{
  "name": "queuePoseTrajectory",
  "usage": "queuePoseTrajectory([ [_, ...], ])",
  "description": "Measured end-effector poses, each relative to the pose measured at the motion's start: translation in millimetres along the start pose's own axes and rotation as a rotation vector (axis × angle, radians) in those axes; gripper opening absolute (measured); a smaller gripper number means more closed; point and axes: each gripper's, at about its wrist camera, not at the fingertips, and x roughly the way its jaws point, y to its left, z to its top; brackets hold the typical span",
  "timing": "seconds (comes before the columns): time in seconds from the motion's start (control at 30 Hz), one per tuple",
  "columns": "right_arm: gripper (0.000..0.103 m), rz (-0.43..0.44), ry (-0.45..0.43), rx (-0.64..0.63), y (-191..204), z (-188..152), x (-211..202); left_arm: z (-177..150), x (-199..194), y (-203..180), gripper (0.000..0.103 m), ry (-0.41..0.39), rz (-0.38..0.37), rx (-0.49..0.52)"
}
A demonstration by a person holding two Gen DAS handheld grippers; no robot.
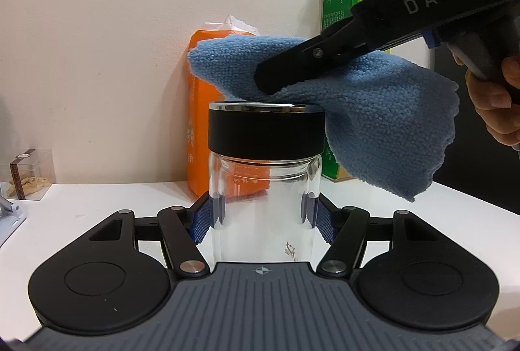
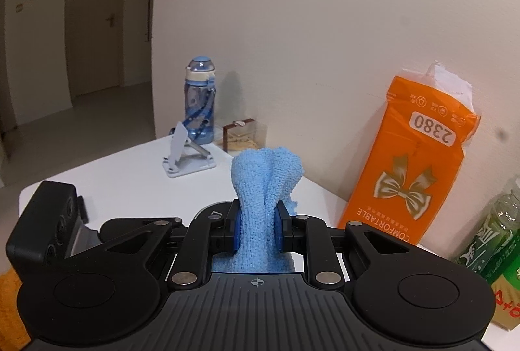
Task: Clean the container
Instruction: 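Wipe the black lid with the cloth in the right gripper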
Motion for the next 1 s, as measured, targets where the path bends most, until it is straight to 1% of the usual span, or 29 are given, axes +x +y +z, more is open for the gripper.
queuePoseTrajectory([
  [0.17, 0.017, -0.002, -0.006, -0.015, 4, -2, -5, -1, 0, 1, 0.078, -0.001, 0.003, -0.006],
  [0.37, 0.017, 0.020, -0.010, -0.053, 17, -2, -8, 0, -2, 3, 0.078, -0.001, 0.004, 0.003],
  [0.63, 0.017, 0.045, -0.014, -0.097, 36, 4, 0, -1, -3, 2, 0.078, -0.002, 0.003, 0.009],
  [1.0, 0.017, 0.024, -0.021, -0.065, 24, 4, 4, -3, -3, 1, 0.078, -0.004, -0.003, 0.023],
])
